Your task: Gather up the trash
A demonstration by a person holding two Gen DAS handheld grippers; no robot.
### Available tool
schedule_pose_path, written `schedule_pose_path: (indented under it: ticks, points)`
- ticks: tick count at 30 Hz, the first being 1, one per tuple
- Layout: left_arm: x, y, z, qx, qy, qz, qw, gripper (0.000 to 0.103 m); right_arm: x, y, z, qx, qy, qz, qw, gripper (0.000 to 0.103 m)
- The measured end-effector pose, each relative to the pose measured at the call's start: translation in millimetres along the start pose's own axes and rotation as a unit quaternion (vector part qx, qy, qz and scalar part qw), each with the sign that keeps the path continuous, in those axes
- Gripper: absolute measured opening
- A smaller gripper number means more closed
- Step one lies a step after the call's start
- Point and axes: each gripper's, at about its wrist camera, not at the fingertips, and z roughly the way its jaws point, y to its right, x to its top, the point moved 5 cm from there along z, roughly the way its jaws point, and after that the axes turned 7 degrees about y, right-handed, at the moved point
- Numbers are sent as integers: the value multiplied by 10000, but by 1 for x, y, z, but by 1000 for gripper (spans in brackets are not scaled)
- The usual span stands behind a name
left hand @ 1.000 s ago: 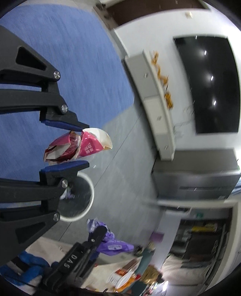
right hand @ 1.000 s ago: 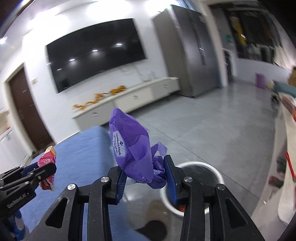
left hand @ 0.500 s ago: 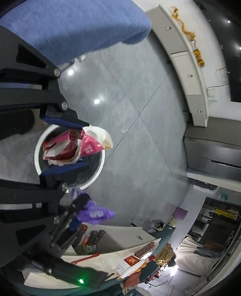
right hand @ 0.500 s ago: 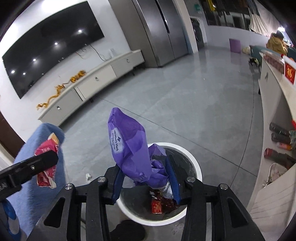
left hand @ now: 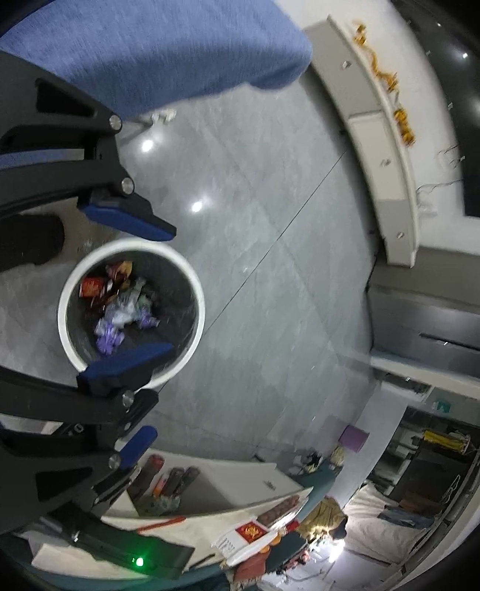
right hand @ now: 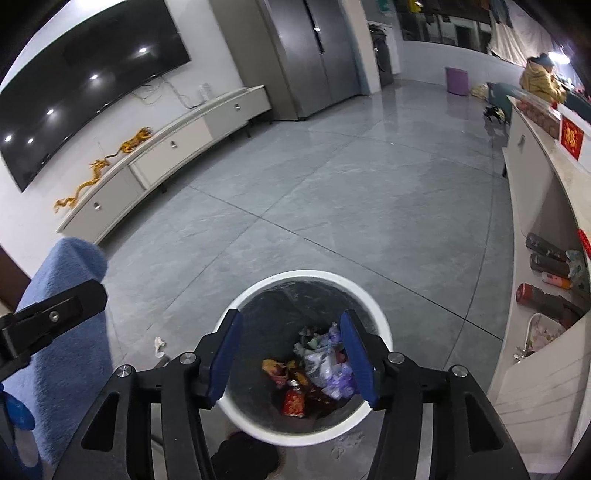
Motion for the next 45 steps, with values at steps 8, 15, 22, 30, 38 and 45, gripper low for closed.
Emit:
schedule_pose_path:
  ticks: [8,15,22,30,38,45]
  points:
    - [-14,-43,-91,901,800,-72,9927,60,-15,-51,-52,374,159,-380,9985,58]
    - [-50,-90,-171,1537,1209,-199,9805,61,-44,-106,-98,633,314,-823,9941,62]
    - [-73,-122,-240,1971,1753,-327,9640,67,-59,-144,-147,689,874,-1211,9864,71]
    - [-97,-139,-303,2310,2366,-387,9430,89,-61,-163,-190,618,1572,-1412,9755,83]
    - [-106,-145,-327,2531,2636,-465,9297,103,-69,-173,-199,517,1782,-1585,9698,96]
    - [-109,-141,-321,2527,2535,-390,9329,103,-74,-174,-191,381,1794,-1730,9677,99]
